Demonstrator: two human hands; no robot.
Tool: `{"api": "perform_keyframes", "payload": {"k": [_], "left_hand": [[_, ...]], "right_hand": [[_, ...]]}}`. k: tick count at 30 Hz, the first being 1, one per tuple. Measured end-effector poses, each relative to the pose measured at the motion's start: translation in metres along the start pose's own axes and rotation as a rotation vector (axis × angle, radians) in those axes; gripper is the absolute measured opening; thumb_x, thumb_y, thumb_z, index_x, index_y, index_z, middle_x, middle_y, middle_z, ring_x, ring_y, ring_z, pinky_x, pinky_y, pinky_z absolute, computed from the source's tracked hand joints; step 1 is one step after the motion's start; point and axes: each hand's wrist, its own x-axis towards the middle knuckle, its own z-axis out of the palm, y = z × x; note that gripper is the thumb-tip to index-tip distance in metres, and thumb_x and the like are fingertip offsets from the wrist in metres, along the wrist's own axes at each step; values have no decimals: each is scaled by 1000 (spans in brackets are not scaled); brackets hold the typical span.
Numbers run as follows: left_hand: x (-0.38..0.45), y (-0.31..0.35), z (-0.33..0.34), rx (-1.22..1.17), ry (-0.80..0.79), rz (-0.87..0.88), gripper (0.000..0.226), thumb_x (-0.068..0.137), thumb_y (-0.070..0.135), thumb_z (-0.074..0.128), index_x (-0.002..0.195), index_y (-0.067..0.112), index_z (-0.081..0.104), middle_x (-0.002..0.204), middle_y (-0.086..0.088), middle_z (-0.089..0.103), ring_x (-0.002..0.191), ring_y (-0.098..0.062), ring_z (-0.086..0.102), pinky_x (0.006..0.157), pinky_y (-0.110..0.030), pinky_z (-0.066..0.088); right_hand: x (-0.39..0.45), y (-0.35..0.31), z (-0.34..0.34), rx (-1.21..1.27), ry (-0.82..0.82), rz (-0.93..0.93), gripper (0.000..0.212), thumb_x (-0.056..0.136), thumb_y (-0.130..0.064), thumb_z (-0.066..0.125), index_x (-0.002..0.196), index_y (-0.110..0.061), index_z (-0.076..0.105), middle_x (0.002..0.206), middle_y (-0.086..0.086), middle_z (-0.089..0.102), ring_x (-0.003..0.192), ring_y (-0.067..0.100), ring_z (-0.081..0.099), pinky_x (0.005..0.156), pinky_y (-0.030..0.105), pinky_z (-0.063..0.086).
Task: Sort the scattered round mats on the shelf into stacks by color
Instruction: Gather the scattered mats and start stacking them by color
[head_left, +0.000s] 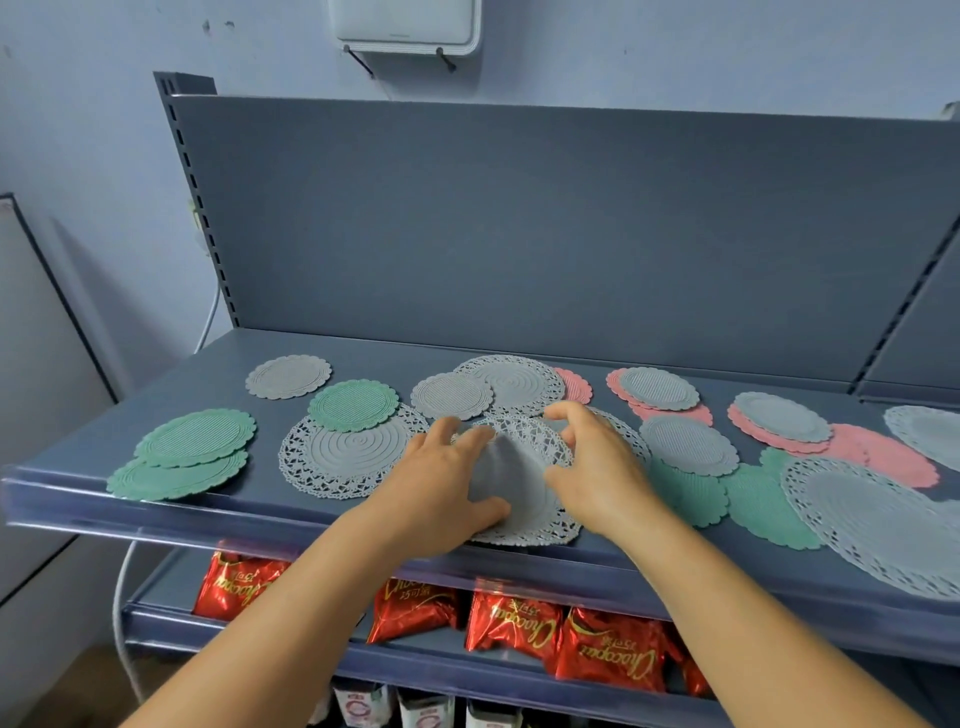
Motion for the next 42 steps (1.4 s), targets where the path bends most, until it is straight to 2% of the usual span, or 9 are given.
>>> {"api": "perform_keyframes", "payload": {"k": [2, 6, 12, 16, 23, 29, 35, 38, 42], "left_hand": [[4, 1, 0, -22, 19, -26, 84, 83, 50, 61, 149, 32, 13, 150, -2, 26, 136, -24, 29, 112, -37, 32], [20, 12, 1, -44, 55, -72, 93, 81, 49, 65, 151, 27, 8, 143, -6, 39, 133, -26, 32, 110, -38, 30], [51, 33, 12, -122, 119, -99, 87, 79, 38, 71, 148, 16, 22, 141, -7, 37, 131, -28, 37, 108, -38, 36], [67, 37, 17, -114, 124, -75, 81, 83, 35, 69, 148, 16, 25, 144, -6, 40, 132, -27, 38, 109, -35, 34], [73, 33, 22, 72, 103, -51, 51, 90, 45, 52, 132, 16, 50, 131, -4, 53, 122, -25, 42, 102, -35, 36], [75, 32, 25, 64, 120, -51, 51, 91, 45, 52, 135, 18, 47, 131, -3, 51, 122, -24, 41, 100, -33, 37], [84, 14, 16, 137, 132, -129, 54, 97, 43, 39, 143, 16, 36, 144, -4, 43, 131, -27, 36, 109, -38, 33], [86, 5, 11, 213, 97, -165, 52, 98, 40, 36, 143, 15, 38, 146, -3, 42, 132, -27, 35, 110, -37, 32], [86, 2, 10, 277, 101, -182, 46, 98, 38, 35, 138, 18, 46, 143, 0, 45, 130, -25, 38, 106, -39, 36]], "right_hand": [[3, 3, -4, 25, 33, 8, 50, 88, -3, 55, 133, -23, 48, 132, -3, 54, 117, 15, 54, 92, 24, 41], [11, 15, -18, 6, 151, 3, 32, 90, -12, 56, 121, -16, 59, 96, -5, 53, 66, 11, 46, 60, 22, 34], [25, 39, -37, -17, 177, 126, 31, 92, -16, 54, 122, -14, 56, 96, -1, 53, 85, 19, 46, 73, 24, 32], [35, 49, -40, -83, 104, 192, 35, 93, -20, 53, 128, -14, 51, 123, 6, 60, 101, 24, 53, 81, 27, 38], [49, 55, -42, -93, -19, 257, 57, 87, -26, 62, 140, -14, 41, 139, 6, 52, 125, 27, 51, 103, 36, 43], [61, 53, -42, -51, 1, 265, 47, 83, -12, 65, 129, -6, 54, 131, 11, 59, 113, 30, 61, 91, 35, 51], [70, 57, -43, -24, 13, 193, 43, 87, -17, 61, 129, -19, 53, 127, 5, 59, 89, 24, 62, 69, 26, 45], [73, 56, -45, 16, 2, 183, 40, 89, -18, 58, 129, -19, 53, 118, 6, 62, 90, 25, 63, 74, 29, 49], [72, 55, -51, 162, -17, 143, 42, 94, -14, 51, 136, -17, 45, 130, 10, 56, 117, 29, 57, 96, 38, 46]]}}
